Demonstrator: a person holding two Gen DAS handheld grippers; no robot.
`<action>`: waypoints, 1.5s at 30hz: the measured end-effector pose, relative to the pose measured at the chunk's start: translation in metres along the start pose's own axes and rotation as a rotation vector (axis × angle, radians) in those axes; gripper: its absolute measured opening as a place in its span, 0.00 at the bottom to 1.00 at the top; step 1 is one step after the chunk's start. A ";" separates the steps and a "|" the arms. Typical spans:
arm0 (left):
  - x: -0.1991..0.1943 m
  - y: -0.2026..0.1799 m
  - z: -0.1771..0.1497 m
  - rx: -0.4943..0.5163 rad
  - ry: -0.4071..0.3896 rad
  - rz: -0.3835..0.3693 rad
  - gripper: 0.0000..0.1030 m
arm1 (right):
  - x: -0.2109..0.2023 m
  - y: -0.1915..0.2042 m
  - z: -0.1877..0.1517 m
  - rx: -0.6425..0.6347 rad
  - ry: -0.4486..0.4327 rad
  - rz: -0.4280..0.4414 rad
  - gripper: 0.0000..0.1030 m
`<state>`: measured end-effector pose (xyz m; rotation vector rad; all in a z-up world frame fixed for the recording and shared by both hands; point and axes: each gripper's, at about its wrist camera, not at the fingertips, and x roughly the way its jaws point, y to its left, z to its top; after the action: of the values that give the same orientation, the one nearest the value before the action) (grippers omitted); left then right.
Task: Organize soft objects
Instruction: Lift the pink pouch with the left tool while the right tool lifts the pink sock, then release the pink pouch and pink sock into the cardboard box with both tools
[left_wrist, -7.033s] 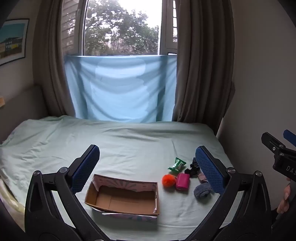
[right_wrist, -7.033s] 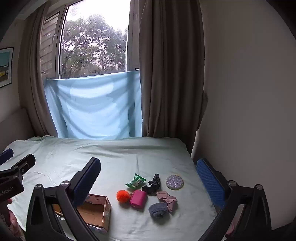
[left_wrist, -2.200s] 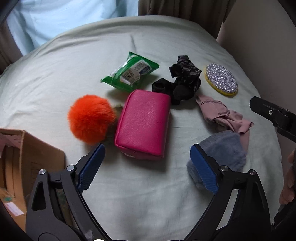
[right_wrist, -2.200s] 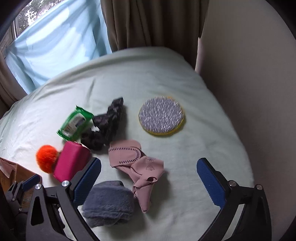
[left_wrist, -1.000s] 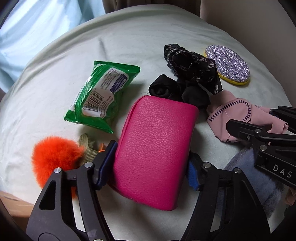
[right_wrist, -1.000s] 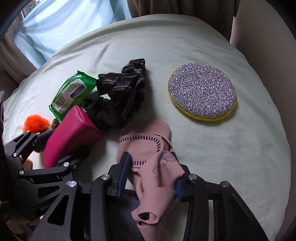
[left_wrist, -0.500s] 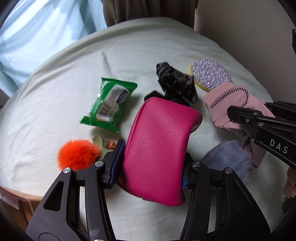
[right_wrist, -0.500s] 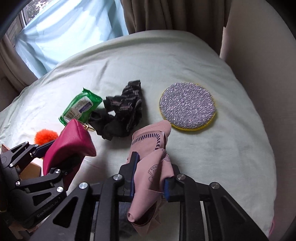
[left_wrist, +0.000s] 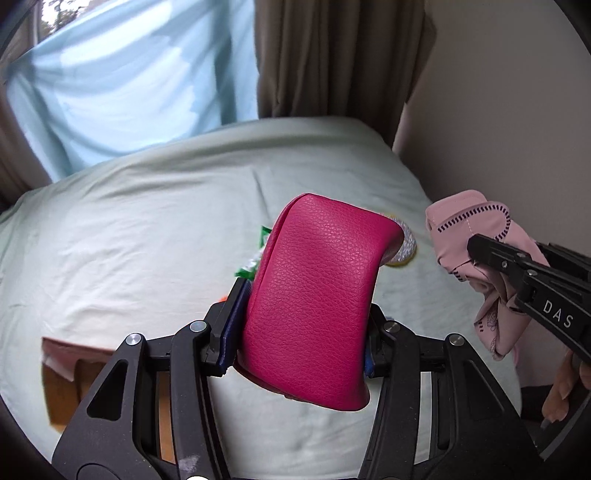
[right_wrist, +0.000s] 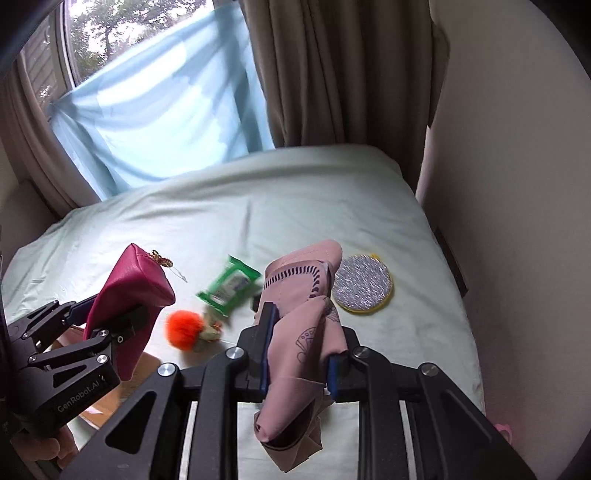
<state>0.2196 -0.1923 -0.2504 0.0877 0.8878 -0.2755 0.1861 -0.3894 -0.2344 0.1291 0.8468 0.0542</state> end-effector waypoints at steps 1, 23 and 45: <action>-0.014 0.005 0.002 -0.014 -0.008 0.001 0.45 | -0.011 0.010 0.003 -0.005 -0.006 0.006 0.20; -0.122 0.263 -0.086 -0.182 0.131 0.165 0.45 | -0.020 0.284 -0.046 -0.161 0.175 0.196 0.20; 0.062 0.324 -0.161 0.034 0.558 0.065 0.45 | 0.182 0.347 -0.117 -0.075 0.654 0.163 0.20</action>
<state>0.2244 0.1373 -0.4119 0.2315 1.4318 -0.2069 0.2198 -0.0162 -0.3996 0.1103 1.4841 0.2922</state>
